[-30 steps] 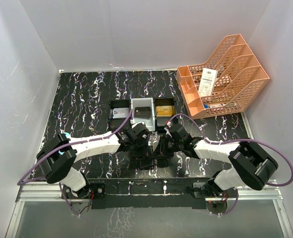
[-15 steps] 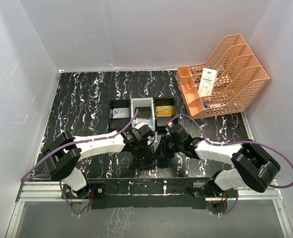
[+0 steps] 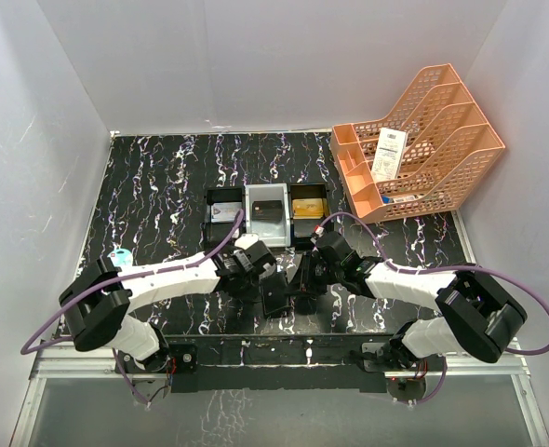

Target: Take the credit cards out of the card holder

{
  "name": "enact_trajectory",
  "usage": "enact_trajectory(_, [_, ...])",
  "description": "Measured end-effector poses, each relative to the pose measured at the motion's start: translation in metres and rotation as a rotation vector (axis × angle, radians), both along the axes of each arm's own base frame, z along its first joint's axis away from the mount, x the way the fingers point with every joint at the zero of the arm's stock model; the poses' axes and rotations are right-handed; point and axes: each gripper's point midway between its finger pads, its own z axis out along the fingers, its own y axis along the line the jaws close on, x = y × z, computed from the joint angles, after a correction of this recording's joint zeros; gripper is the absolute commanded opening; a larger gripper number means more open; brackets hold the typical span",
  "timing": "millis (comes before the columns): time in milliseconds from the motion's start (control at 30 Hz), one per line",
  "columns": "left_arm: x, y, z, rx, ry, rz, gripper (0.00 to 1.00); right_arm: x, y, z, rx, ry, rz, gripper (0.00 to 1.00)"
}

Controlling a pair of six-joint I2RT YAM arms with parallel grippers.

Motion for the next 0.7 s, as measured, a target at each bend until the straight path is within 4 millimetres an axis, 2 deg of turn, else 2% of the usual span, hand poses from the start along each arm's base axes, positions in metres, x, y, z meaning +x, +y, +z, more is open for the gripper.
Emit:
enact_trajectory(67, [-0.004,0.013,-0.005,0.048,0.012,0.008,0.18,0.001,-0.002,-0.001,-0.007,0.002,-0.007,0.00])
enact_trajectory(133, [-0.006,0.020,-0.007,0.076,0.018,0.011,0.26,0.000,-0.003,-0.002,-0.012,0.006,-0.008,0.00])
enact_trajectory(233, [-0.006,0.022,-0.007,0.084,0.017,0.012,0.38,0.000,-0.003,-0.003,-0.016,0.009,-0.009,0.00])
enact_trajectory(300, [-0.006,0.021,-0.007,0.080,0.015,0.011,0.43,0.000,-0.003,-0.003,-0.016,0.010,-0.009,0.00])
enact_trajectory(500, [-0.004,0.012,-0.004,0.020,0.002,0.011,0.43,0.000,-0.003,-0.003,-0.017,0.009,-0.007,0.00])
enact_trajectory(700, [-0.004,0.006,-0.004,-0.012,0.000,0.010,0.38,0.000,-0.003,-0.003,-0.017,0.009,-0.006,0.00])
